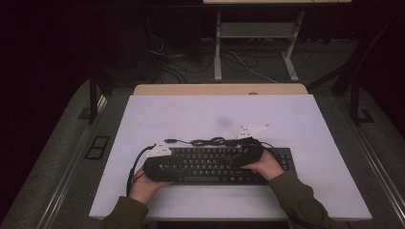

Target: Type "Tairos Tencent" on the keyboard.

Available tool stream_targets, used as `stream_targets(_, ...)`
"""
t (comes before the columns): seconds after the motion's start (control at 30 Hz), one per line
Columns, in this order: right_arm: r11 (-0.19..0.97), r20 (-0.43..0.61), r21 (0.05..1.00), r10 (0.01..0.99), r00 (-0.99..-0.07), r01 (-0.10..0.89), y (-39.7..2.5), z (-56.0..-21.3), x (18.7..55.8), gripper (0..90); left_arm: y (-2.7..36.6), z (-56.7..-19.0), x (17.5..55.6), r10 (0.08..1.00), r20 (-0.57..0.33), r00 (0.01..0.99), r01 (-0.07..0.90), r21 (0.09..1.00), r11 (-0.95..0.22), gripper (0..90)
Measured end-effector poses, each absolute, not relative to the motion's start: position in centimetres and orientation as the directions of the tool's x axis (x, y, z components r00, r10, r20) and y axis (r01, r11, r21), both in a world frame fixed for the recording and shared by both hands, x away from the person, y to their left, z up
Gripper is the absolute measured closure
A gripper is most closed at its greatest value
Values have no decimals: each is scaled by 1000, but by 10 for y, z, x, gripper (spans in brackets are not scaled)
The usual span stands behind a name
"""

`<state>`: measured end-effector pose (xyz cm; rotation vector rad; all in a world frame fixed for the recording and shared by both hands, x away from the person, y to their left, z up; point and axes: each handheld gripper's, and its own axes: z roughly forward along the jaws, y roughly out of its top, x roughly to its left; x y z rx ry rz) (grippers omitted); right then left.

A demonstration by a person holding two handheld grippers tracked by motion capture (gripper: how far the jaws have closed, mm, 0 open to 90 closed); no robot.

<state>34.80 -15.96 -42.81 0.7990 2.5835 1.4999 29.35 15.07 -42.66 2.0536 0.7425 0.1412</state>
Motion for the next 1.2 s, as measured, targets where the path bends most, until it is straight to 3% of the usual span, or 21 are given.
stream_targets(0.53, 395, 207, 825, 457, -865, 405, -159, -428, 348, 198, 134, -428, 286, 462, -180, 868, 409, 787, -462, 889)
stream_targets(1.2, 395, 208, 824, 458, -865, 407, -159, -428, 348, 198, 122, -437, 286, 424, -166, 890, 395, 745, -538, 890)
